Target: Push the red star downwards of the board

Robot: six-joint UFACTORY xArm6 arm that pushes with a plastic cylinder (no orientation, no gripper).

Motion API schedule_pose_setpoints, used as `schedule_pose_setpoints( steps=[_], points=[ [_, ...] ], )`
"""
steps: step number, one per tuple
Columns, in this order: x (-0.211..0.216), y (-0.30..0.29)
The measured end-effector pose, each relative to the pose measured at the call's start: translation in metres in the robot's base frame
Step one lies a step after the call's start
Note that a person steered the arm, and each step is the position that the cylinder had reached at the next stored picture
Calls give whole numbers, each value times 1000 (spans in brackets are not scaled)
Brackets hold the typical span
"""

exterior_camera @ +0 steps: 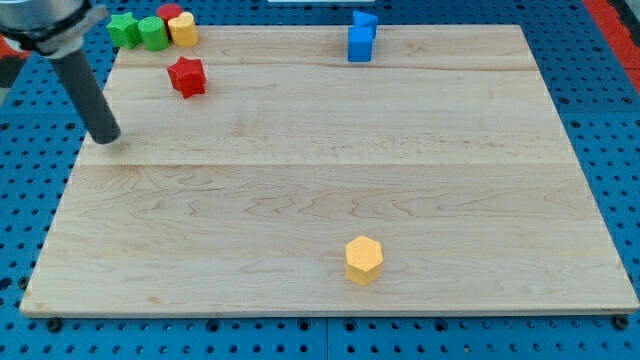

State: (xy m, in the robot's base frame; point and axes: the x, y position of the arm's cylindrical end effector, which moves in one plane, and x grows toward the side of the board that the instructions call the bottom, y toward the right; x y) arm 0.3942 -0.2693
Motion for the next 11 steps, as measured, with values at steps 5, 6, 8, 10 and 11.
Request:
schedule_pose_setpoints(
  steps=[5,6,8,10,11],
  points=[
    [-75,152],
    [-29,236],
    [17,282],
    [-59,374],
    [-77,323]
  ],
)
